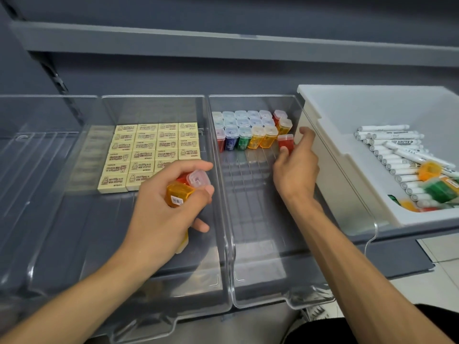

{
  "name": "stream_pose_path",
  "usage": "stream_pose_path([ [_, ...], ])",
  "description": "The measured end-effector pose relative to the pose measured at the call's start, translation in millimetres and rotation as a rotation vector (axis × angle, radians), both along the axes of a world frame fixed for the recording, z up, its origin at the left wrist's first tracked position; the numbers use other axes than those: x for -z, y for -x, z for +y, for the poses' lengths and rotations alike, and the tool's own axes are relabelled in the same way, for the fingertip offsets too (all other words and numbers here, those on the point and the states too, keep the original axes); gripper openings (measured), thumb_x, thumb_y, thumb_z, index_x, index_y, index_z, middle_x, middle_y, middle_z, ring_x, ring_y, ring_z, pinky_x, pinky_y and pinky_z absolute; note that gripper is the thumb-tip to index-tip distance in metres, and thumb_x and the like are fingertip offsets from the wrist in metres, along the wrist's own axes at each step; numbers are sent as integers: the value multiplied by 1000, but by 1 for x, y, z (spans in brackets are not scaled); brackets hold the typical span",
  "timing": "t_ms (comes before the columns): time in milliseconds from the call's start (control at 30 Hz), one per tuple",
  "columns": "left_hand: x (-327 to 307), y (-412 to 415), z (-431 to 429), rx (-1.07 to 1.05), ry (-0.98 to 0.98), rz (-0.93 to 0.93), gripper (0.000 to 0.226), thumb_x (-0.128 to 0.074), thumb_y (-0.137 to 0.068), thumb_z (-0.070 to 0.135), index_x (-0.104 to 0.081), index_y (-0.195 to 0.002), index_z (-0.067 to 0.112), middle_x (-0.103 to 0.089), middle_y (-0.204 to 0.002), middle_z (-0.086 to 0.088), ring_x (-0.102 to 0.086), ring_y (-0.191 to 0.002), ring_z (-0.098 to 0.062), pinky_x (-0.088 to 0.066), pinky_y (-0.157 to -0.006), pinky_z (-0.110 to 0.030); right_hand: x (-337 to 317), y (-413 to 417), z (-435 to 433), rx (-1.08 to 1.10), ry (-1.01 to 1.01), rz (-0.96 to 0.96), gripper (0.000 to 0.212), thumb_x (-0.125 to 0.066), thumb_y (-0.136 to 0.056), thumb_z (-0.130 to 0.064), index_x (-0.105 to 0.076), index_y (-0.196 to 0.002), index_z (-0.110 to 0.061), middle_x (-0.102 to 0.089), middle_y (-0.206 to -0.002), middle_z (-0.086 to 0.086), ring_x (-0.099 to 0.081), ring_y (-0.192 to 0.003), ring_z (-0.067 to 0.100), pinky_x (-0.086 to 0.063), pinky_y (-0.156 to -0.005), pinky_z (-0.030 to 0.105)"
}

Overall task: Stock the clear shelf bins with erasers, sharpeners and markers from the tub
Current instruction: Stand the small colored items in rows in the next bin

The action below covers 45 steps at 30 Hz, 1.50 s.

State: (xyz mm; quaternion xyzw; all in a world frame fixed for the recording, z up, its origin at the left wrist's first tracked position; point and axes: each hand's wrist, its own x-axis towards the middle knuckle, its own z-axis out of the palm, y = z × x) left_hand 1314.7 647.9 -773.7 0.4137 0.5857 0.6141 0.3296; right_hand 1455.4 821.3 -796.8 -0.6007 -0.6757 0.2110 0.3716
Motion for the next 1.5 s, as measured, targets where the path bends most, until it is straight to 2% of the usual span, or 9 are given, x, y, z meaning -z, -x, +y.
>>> stream_pose_path([
  [67, -1, 0, -3, 9, -3, 13, 30, -72, -87, 8, -73, -96, 37, -65, -100, 1, -68, -85, -31, -60, -52, -44, 0, 6, 3, 21, 4, -40, 48, -44, -100, -12, -27, -144, -17, -57, -103, -2, -54, -90, 16, -35, -76, 22],
  [200, -4, 0, -7, 18, -14, 37, 32, -69, -86, 6, -73, -97, 36, -65, -100, 2, -68, -84, -29, -60, -50, -38, 2, 14, 9, 80, -5, -76, 45, -45, -100, -13, -31, -143, -13, -63, -116, 12, -61, -105, 30, -41, -80, 29],
  [367, -5, 0, -8, 23, -23, 33, 32, -69, -85, 7, -73, -97, 36, -65, -102, 1, -68, -85, -27, -60, -51, -36, -1, 11, 18, 64, 28, -104, 28, -50, -99, -20, -45, -126, -12, -65, -113, 12, -61, -102, 30, -37, -76, 28],
  [600, -5, -2, -5, 29, -21, 37, 32, -69, -85, 7, -74, -97, 36, -65, -99, -1, -67, -78, -24, -59, -51, -33, 1, 12, 14, 18, 1, -231, 34, -45, -100, -15, -46, -133, -9, -59, -119, 14, -57, -106, 30, -42, -86, 33],
  [867, -8, -7, -5, 43, -18, 35, 33, -69, -84, 6, -74, -94, 37, -65, -94, -1, -65, -71, -25, -56, -50, -25, -4, 7, 8, -74, -1, -331, 36, -38, -101, -17, -44, -137, -17, -49, -112, 14, -53, -92, 33, -42, -80, 37],
  [1067, -8, -7, -6, 50, -15, 37, 31, -69, -84, 8, -74, -96, 36, -65, -95, -1, -66, -72, -22, -58, -51, -30, -7, 2, 5, -80, -1, -436, 27, -38, -102, -16, -43, -128, -10, -47, -118, 17, -56, -93, 39, -41, -74, 38],
  [1167, -8, -6, -6, 52, -14, 38, 31, -69, -84, 8, -74, -96, 36, -65, -96, 1, -66, -76, -21, -59, -51, -32, -6, -1, 1, -63, -33, -425, 25, -43, -101, -18, -40, -125, -9, -48, -119, 16, -57, -93, 37, -36, -70, 34],
  [1333, -8, -6, -6, 56, -14, 49, 31, -69, -85, 7, -74, -96, 35, -64, -95, 0, -65, -74, -20, -59, -51, -33, -5, 1, 0, -39, -77, -364, 26, -47, -99, -15, -40, -122, -8, -51, -118, 16, -57, -96, 36, -44, -75, 40],
  [1500, -7, -7, -7, 62, -11, 49, 31, -69, -83, 9, -74, -94, 37, -64, -94, 3, -65, -71, -23, -57, -51, -27, -2, 6, 3, -35, -94, -313, 28, -47, -98, -12, -40, -126, -10, -49, -119, 15, -56, -94, 33, -40, -74, 35],
])
